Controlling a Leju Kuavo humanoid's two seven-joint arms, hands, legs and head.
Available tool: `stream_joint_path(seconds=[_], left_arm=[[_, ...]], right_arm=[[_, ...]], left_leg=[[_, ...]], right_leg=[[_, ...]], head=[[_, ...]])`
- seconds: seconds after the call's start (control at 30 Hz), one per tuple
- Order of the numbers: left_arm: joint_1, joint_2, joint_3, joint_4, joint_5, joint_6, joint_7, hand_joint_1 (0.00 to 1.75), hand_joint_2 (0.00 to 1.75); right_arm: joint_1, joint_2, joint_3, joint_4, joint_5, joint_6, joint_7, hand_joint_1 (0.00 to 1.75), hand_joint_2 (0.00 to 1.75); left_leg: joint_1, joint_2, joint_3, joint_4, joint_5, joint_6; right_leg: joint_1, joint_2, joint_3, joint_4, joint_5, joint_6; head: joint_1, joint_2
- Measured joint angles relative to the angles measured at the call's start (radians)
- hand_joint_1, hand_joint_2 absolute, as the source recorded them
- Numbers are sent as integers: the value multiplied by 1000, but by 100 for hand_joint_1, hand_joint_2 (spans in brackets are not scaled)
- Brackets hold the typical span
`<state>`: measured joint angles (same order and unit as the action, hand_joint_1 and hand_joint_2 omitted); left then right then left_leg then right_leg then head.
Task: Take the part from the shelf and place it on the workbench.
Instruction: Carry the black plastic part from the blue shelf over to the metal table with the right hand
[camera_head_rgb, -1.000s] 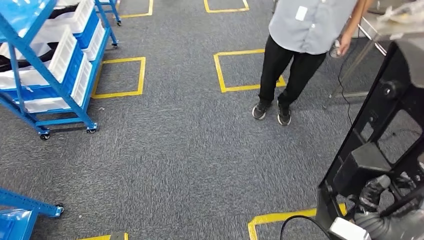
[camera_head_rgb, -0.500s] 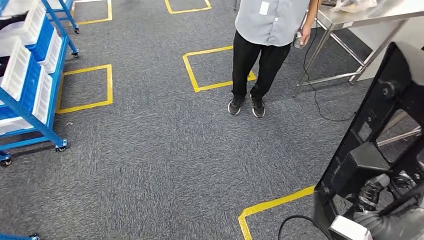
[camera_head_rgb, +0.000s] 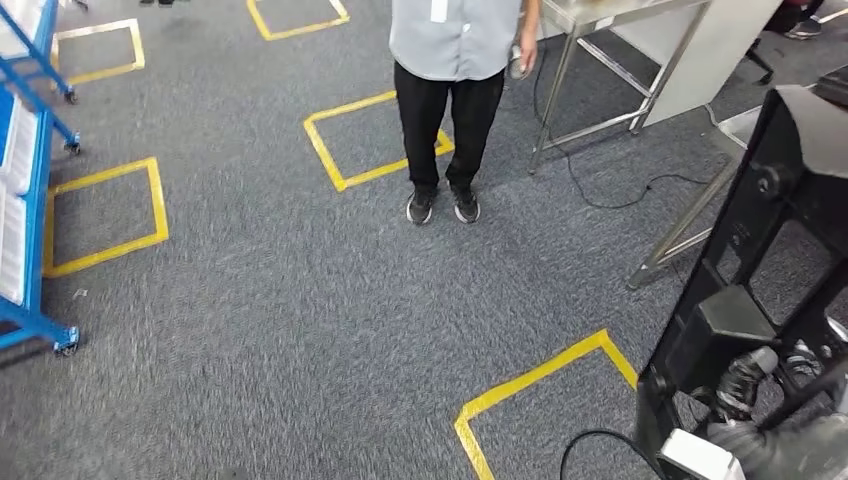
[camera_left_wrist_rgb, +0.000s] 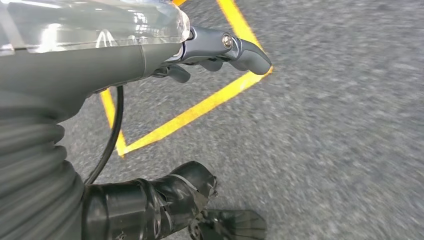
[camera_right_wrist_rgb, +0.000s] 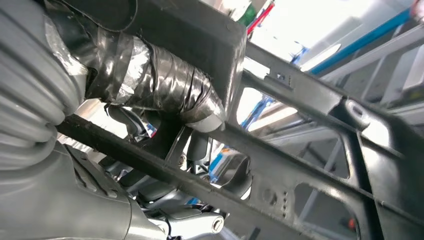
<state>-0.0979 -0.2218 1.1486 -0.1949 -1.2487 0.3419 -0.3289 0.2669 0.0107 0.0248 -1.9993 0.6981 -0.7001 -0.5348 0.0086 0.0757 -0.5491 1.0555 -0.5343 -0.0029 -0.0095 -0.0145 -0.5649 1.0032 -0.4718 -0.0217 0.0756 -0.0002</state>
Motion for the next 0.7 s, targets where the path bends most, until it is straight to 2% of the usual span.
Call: stream_joint_path(seconds=[0.07,0.1,0.13,0.17,0.2,0.23,0.27,0.3,0.33,0.37,0.4,0.43,0.47,0.5,0.57,0.6,0.63,0.67,0.7], left_arm=[[2,1,0,0,0,-1,-1,0,175],[3,1,0,0,0,-1,-1,0,175],[5,2,0,0,0,-1,-1,0,175],[6,2,0,0,0,-1,-1,0,175],[7,2,0,0,1,-1,-1,0,175],[7,2,0,0,1,-1,-1,0,175],[7,2,0,0,1,-1,-1,0,175],[7,3,0,0,1,-1,-2,0,175],[6,4,0,0,1,-2,-3,0,175],[5,4,0,0,2,-2,-3,0,175],[3,4,0,0,2,-3,-4,0,175],[2,4,0,0,2,-3,-4,0,175],[1,4,0,0,2,-3,-4,0,175],[2,4,0,0,2,-3,-5,0,175],[4,5,0,0,2,-3,-6,0,175],[5,5,0,0,2,-4,-6,0,175],[6,5,0,0,2,-4,-6,0,175],[7,5,0,0,2,-4,-6,0,175],[6,5,0,0,2,-4,-7,0,175]], right_arm=[[0,0,0,0,2,0,0,175,175],[1,0,0,0,2,0,0,175,175],[2,0,0,0,3,0,0,175,175],[3,0,0,0,3,0,0,175,175],[3,0,0,0,3,0,0,175,175],[4,0,0,0,4,0,0,175,175],[4,0,0,0,5,0,0,175,175],[4,0,0,0,6,0,0,175,175],[4,0,0,0,7,0,0,175,175],[5,0,0,0,8,0,0,175,175],[7,0,0,0,8,0,0,175,175],[10,0,0,0,8,0,0,175,175],[12,0,0,0,8,0,0,175,175],[12,-1,0,0,8,0,0,175,175],[10,-1,-1,1,8,0,0,175,175],[10,-1,-1,1,8,0,0,175,175],[11,-1,-1,1,8,0,0,175,175],[12,-2,-1,2,8,0,0,175,175],[12,-2,-1,2,8,0,0,175,175]], left_leg=[[3,-52,-56,123,-66,-6],[4,-62,-86,186,-91,-8],[4,-65,-106,224,-97,-9],[4,-67,-110,227,-83,-9],[5,-70,-95,189,-51,-7],[6,-82,-68,122,-10,-6],[8,-105,-39,55,19,-3],[9,-125,-18,3,37,0],[9,-140,-6,-25,42,2],[8,-145,-4,-32,38,7],[7,-135,-3,-34,40,12],[7,-123,-1,-39,43,19],[9,-112,1,-45,47,27],[10,-99,2,-50,50,34],[9,-73,4,-55,51,43],[7,-60,3,-54,50,45],[6,-46,4,-53,48,45],[6,-33,4,-52,45,45],[6,-21,6,-52,43,44]], right_leg=[[-4,21,1,-3,4,-6],[-4,33,0,-2,4,-7],[-3,47,0,-1,4,-7],[-3,61,0,1,3,-7],[-4,76,1,4,2,-6],[-4,90,0,8,0,-3],[-4,102,-2,13,-2,1],[-4,114,-6,19,-5,5],[-4,124,-12,23,-6,11],[-4,134,-17,25,-5,18],[-6,145,-21,24,-3,24],[-8,144,-23,25,-2,30],[-7,128,-28,33,-9,35],[-6,100,-41,59,-26,39],[-6,41,-93,168,-86,48],[-7,29,-125,232,-113,52],[-9,25,-148,277,-125,55],[-10,22,-154,289,-119,56],[-11,18,-139,260,-94,56]], head=[[-1,0],[-1,0],[-2,0],[-2,0],[-2,0],[-2,0],[-2,0],[-1,0],[-1,0],[-1,0],[-1,0],[-1,0],[0,0],[0,0],[2,0],[2,0],[2,0],[2,0],[2,0]])
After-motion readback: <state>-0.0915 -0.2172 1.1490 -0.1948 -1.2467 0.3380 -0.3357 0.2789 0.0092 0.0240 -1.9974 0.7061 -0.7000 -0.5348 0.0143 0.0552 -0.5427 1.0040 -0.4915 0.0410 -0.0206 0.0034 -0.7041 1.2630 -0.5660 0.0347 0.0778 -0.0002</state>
